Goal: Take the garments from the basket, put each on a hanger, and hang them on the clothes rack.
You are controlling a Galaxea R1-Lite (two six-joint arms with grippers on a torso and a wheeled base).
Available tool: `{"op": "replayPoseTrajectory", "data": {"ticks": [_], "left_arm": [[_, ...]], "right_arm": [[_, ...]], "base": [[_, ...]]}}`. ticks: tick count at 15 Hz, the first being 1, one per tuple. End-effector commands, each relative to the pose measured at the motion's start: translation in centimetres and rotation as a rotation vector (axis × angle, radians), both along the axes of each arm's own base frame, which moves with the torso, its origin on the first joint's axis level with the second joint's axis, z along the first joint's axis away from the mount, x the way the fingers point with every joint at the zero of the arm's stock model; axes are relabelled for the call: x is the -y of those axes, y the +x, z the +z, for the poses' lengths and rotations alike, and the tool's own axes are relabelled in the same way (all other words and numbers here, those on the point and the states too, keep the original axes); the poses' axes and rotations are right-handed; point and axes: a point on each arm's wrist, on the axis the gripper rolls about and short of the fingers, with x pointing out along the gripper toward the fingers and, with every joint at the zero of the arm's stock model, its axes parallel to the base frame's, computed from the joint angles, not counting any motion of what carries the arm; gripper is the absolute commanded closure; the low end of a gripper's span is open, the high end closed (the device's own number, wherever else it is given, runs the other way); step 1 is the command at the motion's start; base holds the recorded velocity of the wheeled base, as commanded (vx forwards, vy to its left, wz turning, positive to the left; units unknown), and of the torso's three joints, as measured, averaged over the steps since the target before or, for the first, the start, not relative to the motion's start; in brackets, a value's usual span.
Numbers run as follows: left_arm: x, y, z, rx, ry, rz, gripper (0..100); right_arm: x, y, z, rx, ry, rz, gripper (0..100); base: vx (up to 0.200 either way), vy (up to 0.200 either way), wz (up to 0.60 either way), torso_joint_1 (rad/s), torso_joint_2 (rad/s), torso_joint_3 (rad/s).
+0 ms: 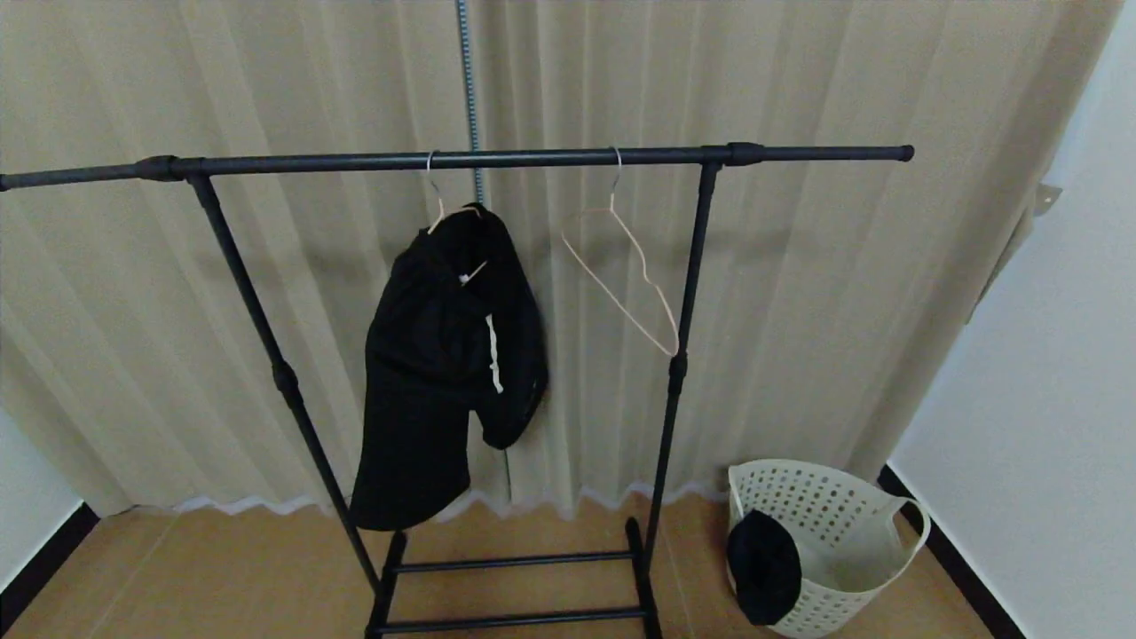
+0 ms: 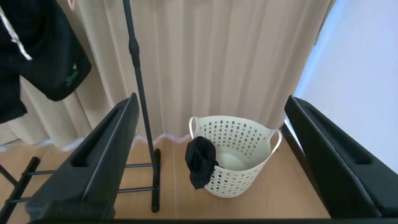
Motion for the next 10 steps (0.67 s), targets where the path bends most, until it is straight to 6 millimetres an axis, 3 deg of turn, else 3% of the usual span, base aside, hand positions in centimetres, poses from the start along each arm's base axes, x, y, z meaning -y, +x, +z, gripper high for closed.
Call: {"op": "replayPoseTrajectory", "data": {"ticks": [1,10], "left_arm": [[0.00,0.00,0.01,-0.002,0.000,0.000,0],[0.00,0.00,0.03,0.000,0.000,0.000,0]], "right_arm": [[0.00,0.01,0.00,-0.001,0.000,0.000,0],[0.00,0.02,-0.01,0.000,0.001,-0.002,0]], "base": [[0.000,0.000,0.00,-0.227,0.54,0.300],[0.000,0.000,0.00,-0.205,0.53,0.326]]}}
